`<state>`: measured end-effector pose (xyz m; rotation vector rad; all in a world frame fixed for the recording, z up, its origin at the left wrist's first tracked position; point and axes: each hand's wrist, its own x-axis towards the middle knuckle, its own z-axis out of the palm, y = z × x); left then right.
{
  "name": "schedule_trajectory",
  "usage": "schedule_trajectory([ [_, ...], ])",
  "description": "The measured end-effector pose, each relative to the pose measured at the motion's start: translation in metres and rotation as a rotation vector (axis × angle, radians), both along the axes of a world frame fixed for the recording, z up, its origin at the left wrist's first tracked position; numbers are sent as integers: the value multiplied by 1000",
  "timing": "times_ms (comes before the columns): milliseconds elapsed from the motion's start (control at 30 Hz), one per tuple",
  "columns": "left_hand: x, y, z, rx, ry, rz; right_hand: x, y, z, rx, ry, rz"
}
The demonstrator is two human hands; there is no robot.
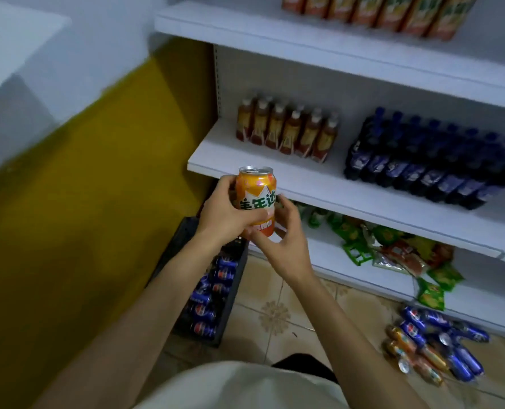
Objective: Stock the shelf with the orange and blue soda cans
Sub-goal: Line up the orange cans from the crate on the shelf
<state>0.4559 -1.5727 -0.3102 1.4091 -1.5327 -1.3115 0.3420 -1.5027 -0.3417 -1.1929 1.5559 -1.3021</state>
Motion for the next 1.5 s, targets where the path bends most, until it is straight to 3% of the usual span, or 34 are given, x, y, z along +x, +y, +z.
schedule_trajectory([
  [267, -102, 1, 69, -275, -33, -165, -82, -12, 68, -187, 100, -198],
  [433, -151, -6, 105, -390, 40, -200, -136, -28, 105, -256, 139, -227],
  [700, -163, -50, 155, -532, 74, -45, -204, -61, 185, -277, 196, 235],
  [1133, -180, -238, 156, -592, 52, -35, -189, -279, 237, -251, 486, 18],
  [1233, -171, -288, 135, -598, -69, 5, -182, -343, 238, -203, 534, -9],
  [1300, -161, -313, 120, -638, -291, 4, -179, -382, 237, -169, 542, -27],
  [1400, -152, -343, 112, -807, -622, -116, -179, -431, 233, -139, 538, -93],
  [1500, -152, -369, 116, -889, -767, -249, -183, -469, 224, -110, 550, -170],
])
